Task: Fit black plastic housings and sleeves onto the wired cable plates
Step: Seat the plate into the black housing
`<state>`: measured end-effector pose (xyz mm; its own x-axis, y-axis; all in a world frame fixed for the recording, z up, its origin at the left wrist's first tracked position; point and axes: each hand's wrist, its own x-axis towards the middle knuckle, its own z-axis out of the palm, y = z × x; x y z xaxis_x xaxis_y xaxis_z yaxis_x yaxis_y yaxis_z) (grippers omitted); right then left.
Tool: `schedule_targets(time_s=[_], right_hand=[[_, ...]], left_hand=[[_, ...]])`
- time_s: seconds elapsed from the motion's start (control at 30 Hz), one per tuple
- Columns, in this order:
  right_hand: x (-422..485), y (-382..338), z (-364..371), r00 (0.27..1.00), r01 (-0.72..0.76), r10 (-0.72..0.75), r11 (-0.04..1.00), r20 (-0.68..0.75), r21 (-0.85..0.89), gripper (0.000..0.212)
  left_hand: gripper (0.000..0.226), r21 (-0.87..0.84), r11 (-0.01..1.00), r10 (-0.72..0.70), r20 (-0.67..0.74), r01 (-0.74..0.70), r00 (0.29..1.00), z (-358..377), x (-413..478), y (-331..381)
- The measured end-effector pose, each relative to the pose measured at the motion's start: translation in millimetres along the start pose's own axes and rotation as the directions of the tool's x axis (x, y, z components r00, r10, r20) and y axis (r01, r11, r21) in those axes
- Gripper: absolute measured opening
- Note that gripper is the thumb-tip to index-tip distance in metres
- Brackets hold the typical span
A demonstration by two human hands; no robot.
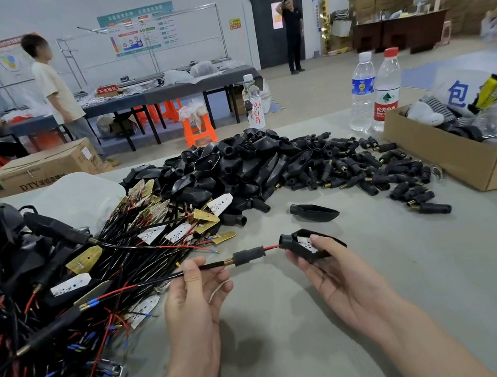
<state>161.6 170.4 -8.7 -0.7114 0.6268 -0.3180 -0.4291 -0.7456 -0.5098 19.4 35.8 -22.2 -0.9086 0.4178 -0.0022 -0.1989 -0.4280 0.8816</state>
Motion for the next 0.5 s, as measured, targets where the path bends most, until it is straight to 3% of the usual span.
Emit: schedule_targets(time_s=[0.2, 0.33, 0.43, 0.5], right_hand=[[0.5, 1.8, 0.7, 0.998, -0.05, 0.046, 0.996, 0.047, 0.078, 0.048], [-3.7, 9.6, 5.0, 0.982, -0.141, 0.13, 0.988, 0.14, 0.07, 0.033], [-2.4, 12.0, 7.5, 0.982, -0.123, 0.113, 0.991, 0.152, 0.058, 0.037], [-0.8, 12.1, 7.5, 0.987, -0.097, 0.087, 0.993, 0.139, 0.064, 0.04]], left_hand=[[0.027, 0.005, 0.999, -0.032, 0.028, 0.032, 0.999, 3.7, -3.7, 0.0], [0.029, -0.042, 0.997, -0.062, 0.082, 0.065, 0.995, 8.3, -7.3, -0.7], [0.036, -0.091, 0.985, -0.132, 0.164, 0.148, 0.978, 11.2, -9.6, -0.2], [0.028, -0.095, 0.978, -0.161, 0.209, 0.184, 0.965, 12.1, -10.4, -2.4]])
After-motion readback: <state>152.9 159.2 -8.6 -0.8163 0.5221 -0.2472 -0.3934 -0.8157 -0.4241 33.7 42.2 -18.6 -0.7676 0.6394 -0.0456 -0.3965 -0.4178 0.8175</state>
